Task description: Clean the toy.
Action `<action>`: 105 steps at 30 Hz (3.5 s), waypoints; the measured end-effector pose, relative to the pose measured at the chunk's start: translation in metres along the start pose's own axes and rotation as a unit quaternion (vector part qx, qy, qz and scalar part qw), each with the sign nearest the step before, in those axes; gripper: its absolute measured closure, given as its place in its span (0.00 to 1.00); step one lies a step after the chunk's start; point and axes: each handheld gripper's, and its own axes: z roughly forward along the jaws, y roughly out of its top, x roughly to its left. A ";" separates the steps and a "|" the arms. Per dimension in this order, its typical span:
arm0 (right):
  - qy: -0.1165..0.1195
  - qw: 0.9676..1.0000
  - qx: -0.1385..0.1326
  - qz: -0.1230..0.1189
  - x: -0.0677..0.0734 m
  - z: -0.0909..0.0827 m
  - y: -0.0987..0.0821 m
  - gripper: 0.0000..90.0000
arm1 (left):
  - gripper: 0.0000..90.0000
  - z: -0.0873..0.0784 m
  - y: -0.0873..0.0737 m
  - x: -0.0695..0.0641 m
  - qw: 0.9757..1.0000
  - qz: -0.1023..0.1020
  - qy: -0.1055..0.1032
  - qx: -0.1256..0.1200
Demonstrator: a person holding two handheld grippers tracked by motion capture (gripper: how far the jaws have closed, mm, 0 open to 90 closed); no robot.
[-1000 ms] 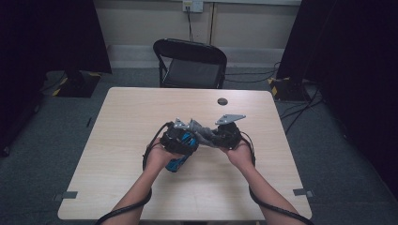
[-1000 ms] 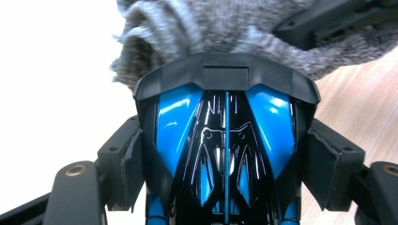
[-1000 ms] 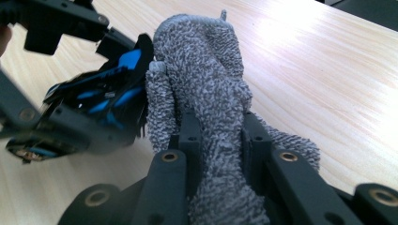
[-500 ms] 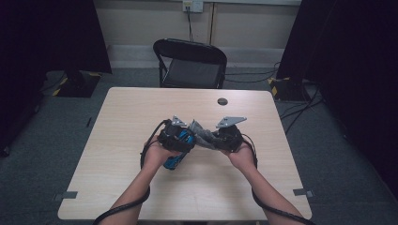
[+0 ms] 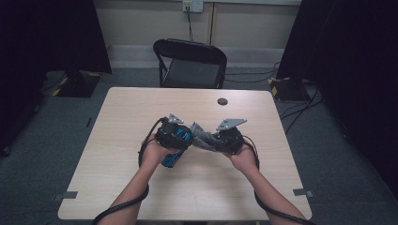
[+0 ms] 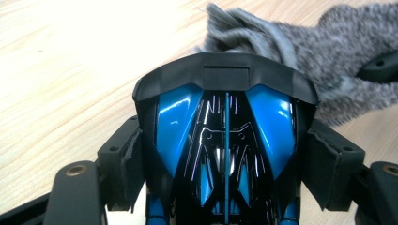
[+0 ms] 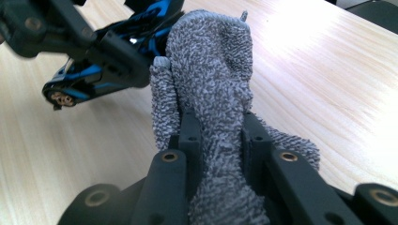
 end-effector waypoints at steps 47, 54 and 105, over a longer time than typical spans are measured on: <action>-0.071 0.995 -0.008 0.063 -0.046 -0.006 0.025 0.83 | 0.29 0.002 0.005 -0.037 0.998 0.035 -0.055 -0.009; -0.060 0.996 -0.003 0.059 -0.039 0.004 0.031 0.83 | 0.29 0.004 0.009 -0.046 0.997 0.046 -0.062 -0.008; 0.034 0.999 -0.016 0.031 -0.007 0.002 0.011 0.83 | 0.29 0.004 0.005 -0.002 1.000 -0.004 0.004 0.008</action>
